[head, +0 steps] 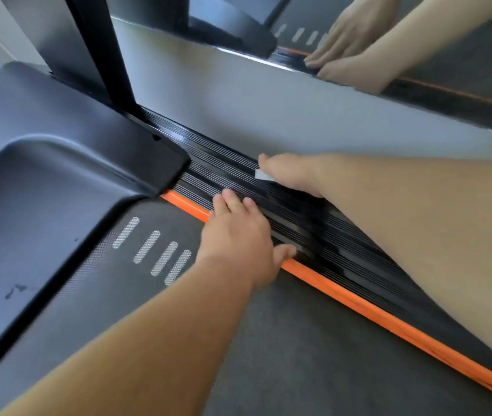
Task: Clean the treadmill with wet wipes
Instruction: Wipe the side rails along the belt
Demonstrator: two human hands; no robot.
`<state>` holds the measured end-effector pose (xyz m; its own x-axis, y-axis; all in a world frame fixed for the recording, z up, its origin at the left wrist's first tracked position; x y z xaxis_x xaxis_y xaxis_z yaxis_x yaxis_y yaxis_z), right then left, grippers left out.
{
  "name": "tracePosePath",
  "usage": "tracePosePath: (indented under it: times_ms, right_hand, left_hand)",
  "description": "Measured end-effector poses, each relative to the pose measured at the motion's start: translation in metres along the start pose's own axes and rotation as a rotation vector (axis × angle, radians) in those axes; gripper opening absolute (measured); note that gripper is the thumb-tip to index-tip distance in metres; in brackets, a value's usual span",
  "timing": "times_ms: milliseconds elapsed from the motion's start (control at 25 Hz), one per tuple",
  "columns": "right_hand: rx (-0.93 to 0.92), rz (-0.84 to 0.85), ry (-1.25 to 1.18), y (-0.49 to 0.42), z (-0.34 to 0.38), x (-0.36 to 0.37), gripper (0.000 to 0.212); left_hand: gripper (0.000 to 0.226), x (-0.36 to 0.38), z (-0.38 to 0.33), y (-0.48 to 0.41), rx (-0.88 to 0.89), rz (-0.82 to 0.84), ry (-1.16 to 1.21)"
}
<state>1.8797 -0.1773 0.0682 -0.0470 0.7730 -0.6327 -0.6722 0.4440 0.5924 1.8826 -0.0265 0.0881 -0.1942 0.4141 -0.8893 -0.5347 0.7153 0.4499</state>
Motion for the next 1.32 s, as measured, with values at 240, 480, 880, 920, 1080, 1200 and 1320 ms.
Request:
tracePosePath:
  times_ms: [240, 480, 880, 920, 1080, 1200, 1320]
  right_hand:
    - [0.142, 0.031, 0.074, 0.076, -0.120, -0.003, 0.067]
    - [0.249, 0.027, 0.158, 0.183, -0.284, -0.025, 0.076]
    - [0.244, -0.069, 0.227, 0.388, -0.516, -0.051, 0.065]
    - [0.262, -0.106, 0.236, 0.404, -0.540, -0.053, 0.067]
    - [0.343, -0.173, 0.190, 0.461, -0.625, -0.060, 0.069]
    - [0.382, -0.253, 0.166, 0.507, -0.681, -0.068, 0.064]
    - [0.476, -0.295, 0.157, 0.554, -0.743, -0.071, 0.061]
  left_hand:
    - [0.109, 0.006, 0.002, 0.003, -0.118, 0.027, -0.023]
    - [0.085, -0.018, -0.135, 0.048, 0.165, -0.123, -0.048]
    - [0.044, -0.033, -0.487, 0.197, 0.781, 0.108, -0.018]
    - [0.038, -0.031, -0.515, 0.204, 0.787, 0.130, -0.047]
    - [0.026, -0.008, -0.631, 0.229, 0.829, 0.182, -0.130]
    - [0.025, 0.014, -0.710, 0.255, 0.854, 0.159, -0.011]
    - [0.026, 0.035, -0.769, 0.299, 0.979, 0.217, 0.037]
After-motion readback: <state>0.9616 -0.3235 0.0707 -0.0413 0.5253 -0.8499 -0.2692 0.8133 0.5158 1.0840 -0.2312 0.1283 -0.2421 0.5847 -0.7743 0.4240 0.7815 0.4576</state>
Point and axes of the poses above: each hand's wrist, its own y-axis away from the middle knuckle, its own x-axis out of the palm, z = x × y, the point moved 6 cm from there along -y, towards the middle knuckle, and after that the axes turned 2 degrees about -z, right-handed, at the moved point
